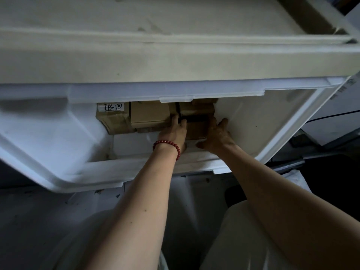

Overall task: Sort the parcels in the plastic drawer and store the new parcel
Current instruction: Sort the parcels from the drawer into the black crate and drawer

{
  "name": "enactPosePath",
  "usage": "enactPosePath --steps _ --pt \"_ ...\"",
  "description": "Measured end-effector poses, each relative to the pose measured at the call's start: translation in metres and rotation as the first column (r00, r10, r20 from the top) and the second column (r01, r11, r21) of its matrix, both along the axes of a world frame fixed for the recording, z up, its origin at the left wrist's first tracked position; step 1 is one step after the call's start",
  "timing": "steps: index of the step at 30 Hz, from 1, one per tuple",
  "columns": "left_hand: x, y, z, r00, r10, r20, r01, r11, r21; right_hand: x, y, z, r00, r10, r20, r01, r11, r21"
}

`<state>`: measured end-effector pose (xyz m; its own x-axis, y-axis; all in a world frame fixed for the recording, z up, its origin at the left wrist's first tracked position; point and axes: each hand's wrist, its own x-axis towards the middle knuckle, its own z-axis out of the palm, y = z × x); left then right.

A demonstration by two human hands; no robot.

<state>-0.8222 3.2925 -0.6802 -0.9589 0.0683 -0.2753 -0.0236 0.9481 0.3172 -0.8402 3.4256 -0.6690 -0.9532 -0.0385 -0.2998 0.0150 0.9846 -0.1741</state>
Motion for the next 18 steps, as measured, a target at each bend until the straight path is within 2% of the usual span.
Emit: enactPosePath --steps 6,11,18 --pt "-0.002 0.005 0.0 0.997 -0.005 -0.08 -0.002 0.996 -0.086 0.002 -0.007 -0.001 0.998 0.066 -0.024 -0.066 0.998 0.002" --pt "0.003 0.002 0.006 0.993 -0.004 -0.121 -0.003 0.999 -0.051 0.002 -0.014 0.004 0.99 0.051 -0.134 -0.029 0.986 0.161" --pt "0.027 -0.011 0.027 0.986 0.015 -0.164 -0.021 0.999 -0.035 0.015 -0.014 0.019 0.994 0.078 -0.08 -0.067 0.989 0.133"
